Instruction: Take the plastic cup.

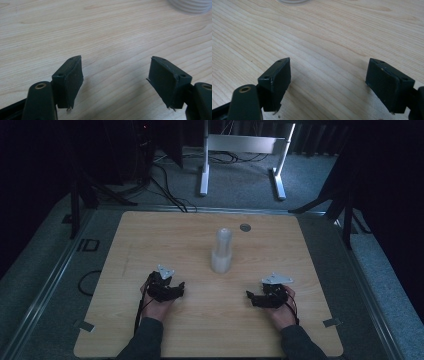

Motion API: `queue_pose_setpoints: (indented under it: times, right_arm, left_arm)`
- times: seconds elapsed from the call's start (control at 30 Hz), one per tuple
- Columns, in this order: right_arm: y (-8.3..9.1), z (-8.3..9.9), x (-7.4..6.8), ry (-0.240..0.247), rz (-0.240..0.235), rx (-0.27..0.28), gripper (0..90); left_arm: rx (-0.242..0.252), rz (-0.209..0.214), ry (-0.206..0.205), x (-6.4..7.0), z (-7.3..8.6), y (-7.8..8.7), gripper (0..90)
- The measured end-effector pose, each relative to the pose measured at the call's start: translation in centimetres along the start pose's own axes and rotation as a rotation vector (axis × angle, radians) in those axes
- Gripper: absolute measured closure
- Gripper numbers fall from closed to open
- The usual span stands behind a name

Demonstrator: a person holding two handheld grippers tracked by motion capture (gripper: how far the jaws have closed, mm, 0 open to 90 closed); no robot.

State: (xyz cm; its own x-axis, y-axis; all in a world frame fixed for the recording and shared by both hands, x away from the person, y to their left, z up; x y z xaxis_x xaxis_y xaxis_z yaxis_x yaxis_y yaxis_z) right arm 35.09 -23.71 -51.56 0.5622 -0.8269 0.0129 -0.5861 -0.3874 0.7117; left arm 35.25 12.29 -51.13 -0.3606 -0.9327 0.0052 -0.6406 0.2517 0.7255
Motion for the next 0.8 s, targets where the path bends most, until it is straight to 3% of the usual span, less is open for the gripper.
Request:
queue_pose_setpoints:
  times: [0.33, 0.57, 0.67, 0.8]
  right_arm:
    - [0.6, -0.4, -0.2, 0.005, -0.005, 0.019, 21.8]
    - [1.1, -1.1, -0.3, 0.01, -0.017, 0.033, 22.6]
    - [1.2, -1.9, -0.6, 0.045, -0.019, 0.033, 23.4]
    - [1.3, -2.7, -0.7, 0.053, -0.021, 0.043, 23.5]
  left_arm:
    - [0.03, 0.073, -0.017, 0.6, -0.7, 0.3, 27.8]
    - [0.037, 0.1, -0.048, 1.2, -1.4, 0.2, 27.7]
    - [0.051, 0.118, -0.073, 2.0, -2.4, 0.1, 27.0]
    - [0.07, 0.139, -0.088, 2.4, -3.5, 0.0, 25.1]
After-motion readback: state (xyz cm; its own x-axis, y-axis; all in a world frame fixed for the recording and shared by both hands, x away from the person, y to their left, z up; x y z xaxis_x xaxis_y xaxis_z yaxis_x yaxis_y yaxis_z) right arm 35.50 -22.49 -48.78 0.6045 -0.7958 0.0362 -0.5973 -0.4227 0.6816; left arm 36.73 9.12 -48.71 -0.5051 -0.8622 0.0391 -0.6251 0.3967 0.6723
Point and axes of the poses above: each handheld gripper's, and its own axes: y roughly backward along the jaws, z roughly out of its underside, x roughly to its right, the point moved 2 cm from there along -y, roughly forward along the jaws, and after that the axes turned 4 degrees about -x, right-handed, at the moved point
